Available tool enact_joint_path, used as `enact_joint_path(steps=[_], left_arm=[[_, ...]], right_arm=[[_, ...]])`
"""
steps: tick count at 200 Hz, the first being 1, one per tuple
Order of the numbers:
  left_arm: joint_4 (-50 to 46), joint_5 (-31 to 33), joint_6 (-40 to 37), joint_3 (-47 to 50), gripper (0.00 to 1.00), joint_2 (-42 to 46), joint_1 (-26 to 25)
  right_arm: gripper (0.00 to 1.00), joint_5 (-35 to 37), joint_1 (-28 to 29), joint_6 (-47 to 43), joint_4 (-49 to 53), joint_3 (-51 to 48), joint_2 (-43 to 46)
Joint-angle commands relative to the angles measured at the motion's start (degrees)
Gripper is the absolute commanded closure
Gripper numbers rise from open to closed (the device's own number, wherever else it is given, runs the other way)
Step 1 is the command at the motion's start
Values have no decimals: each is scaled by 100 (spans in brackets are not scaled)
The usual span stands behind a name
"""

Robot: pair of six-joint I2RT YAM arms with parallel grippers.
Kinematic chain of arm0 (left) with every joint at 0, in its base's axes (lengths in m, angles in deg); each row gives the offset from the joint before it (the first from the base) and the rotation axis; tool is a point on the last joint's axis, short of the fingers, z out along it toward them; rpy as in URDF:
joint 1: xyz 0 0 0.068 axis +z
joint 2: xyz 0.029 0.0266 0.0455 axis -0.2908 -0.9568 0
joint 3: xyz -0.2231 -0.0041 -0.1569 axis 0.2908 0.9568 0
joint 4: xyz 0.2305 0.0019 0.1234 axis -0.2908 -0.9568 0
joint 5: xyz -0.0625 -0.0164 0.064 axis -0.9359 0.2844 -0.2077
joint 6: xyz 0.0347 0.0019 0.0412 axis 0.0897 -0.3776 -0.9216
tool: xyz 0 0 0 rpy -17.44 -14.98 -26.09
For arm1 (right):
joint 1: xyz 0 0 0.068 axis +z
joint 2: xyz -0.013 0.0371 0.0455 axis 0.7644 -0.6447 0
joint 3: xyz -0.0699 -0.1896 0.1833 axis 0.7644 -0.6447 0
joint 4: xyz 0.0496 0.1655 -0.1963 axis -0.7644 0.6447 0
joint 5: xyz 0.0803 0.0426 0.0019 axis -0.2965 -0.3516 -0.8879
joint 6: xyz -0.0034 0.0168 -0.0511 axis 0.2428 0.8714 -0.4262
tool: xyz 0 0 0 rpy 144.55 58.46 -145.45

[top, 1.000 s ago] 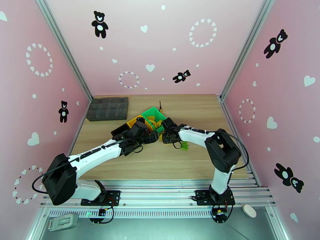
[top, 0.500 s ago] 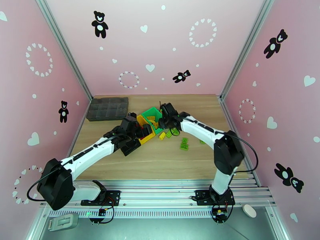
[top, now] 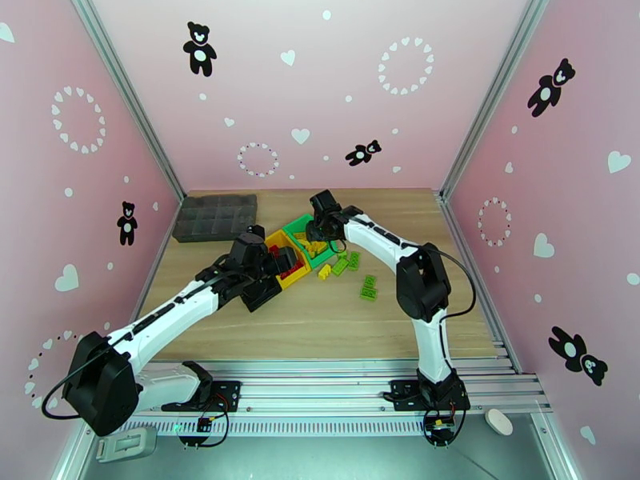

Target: Sort the legos into containers by color

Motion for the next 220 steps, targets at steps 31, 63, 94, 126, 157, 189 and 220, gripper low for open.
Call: enact_joint_path(steps=[31, 63, 94, 126, 157, 189, 220], left_arm=[[-80, -93, 0, 1, 5, 56, -27], [-421, 286, -252, -348, 7, -175, -419], [-609, 536, -441, -675, 9, -513, -765], [-723, 729, -704, -1045, 17, -1044, -1094], [-869, 806, -984, -1589, 26, -1831, -1379], [-1040, 895, -1209, -2155, 30, -2660, -1526], [-1202, 983, -1415, -2636, 32, -3337, -1568]], right_arm=[[46, 91, -2, -62, 28, -465, 694], [50, 118, -10, -120, -107, -1204, 1367], [56, -24, -141, -141, -210, -2090, 2099], [58, -232, -298, -150, -263, -3057, 2889], [58, -458, -396, -93, -329, -3956, 3655], [58, -778, -411, 13, -282, -4633, 4172], [58, -954, -415, 247, -435, -5253, 4616]])
